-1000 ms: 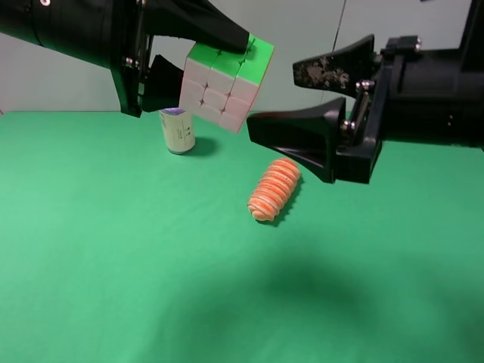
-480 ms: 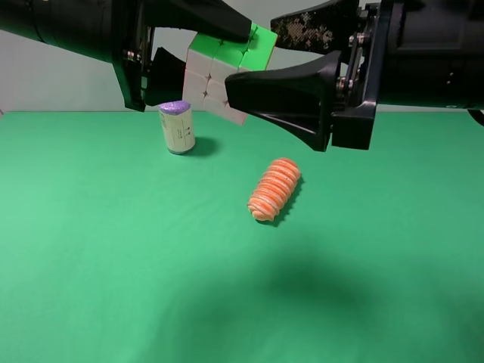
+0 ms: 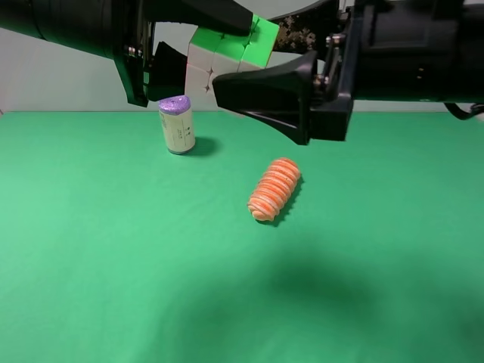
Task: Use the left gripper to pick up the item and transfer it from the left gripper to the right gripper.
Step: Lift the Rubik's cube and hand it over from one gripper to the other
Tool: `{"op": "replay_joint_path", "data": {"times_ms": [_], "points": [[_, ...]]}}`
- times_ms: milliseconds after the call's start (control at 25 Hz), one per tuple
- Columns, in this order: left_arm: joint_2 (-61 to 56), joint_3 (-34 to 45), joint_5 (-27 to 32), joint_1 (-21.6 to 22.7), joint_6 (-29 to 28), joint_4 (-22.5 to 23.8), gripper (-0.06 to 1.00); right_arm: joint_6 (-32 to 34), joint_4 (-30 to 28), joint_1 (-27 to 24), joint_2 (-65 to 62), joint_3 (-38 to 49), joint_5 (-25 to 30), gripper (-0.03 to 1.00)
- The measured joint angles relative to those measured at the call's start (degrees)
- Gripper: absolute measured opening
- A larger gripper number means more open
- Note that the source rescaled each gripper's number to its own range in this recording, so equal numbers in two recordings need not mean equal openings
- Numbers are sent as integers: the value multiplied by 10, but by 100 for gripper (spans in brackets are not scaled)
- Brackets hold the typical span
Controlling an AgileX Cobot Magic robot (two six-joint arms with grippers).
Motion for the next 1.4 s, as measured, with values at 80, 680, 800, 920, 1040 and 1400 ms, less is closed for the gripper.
{"op": "replay_joint_path", "data": {"times_ms": [80,680,800,920,1040,1400], "points": [[0,0,-1,0,1,0,0,0,0,0,7,-8,1,100],[0,0,-5,0,1,0,0,-6,0,0,25,-36,31,100],[0,0,-5,0,1,0,0,-11,0,0,26,-36,31,100],[0,0,-2,0,3,-9,0,-11,0,0,26,-36,31,100],[0,0,2,0,11,-25,0,-11,0,0,26,-36,32,100],[0,0,7,0,29,-47,0,-11,0,0,26,-36,36,100]]}}
